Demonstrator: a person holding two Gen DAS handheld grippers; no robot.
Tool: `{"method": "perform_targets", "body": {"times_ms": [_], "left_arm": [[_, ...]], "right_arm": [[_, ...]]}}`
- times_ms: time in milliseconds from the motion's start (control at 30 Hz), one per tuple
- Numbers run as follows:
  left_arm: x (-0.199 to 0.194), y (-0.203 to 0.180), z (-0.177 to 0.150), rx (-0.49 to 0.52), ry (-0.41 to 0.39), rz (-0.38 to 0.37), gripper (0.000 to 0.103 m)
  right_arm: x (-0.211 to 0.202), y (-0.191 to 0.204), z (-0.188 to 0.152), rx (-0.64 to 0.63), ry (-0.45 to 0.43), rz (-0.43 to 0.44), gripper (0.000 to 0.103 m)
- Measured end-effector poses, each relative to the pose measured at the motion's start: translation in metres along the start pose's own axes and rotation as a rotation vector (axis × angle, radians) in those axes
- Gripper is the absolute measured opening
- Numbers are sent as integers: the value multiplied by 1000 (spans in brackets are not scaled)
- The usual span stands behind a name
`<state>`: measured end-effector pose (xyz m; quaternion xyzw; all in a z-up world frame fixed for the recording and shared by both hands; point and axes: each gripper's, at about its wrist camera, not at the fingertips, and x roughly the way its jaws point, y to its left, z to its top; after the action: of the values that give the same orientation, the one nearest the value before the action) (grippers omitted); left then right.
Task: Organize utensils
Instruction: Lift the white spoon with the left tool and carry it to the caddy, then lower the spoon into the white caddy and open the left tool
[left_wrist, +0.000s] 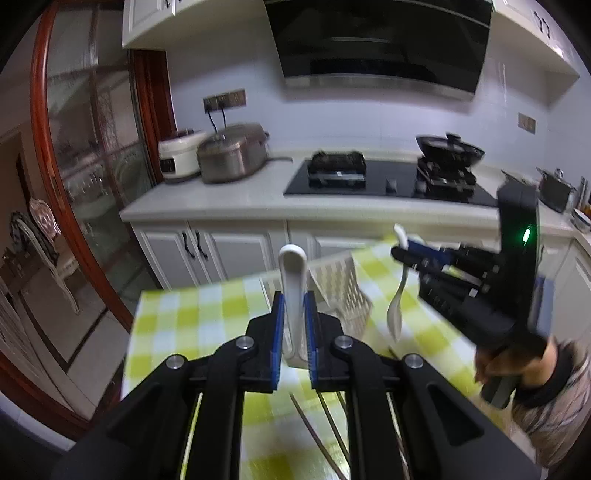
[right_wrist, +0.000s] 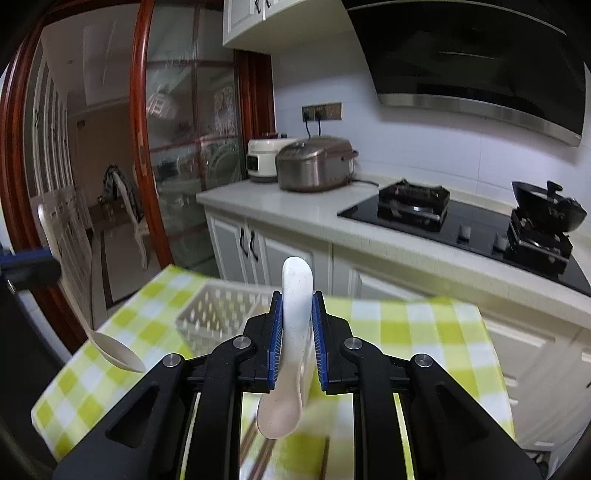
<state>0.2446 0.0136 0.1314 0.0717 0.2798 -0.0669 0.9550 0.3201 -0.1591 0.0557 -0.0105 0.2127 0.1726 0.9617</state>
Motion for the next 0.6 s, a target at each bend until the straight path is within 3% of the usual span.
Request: {"method": "perform_targets", "body": {"times_ms": [267,600], "left_arm": [[41,15,43,-53,-61,29,11],[133,28,1,-158,-53,36,11]], "right_arm": [[43,3,25,22,-53,2,16],[98,0,-5,25,35,5,16]]}}
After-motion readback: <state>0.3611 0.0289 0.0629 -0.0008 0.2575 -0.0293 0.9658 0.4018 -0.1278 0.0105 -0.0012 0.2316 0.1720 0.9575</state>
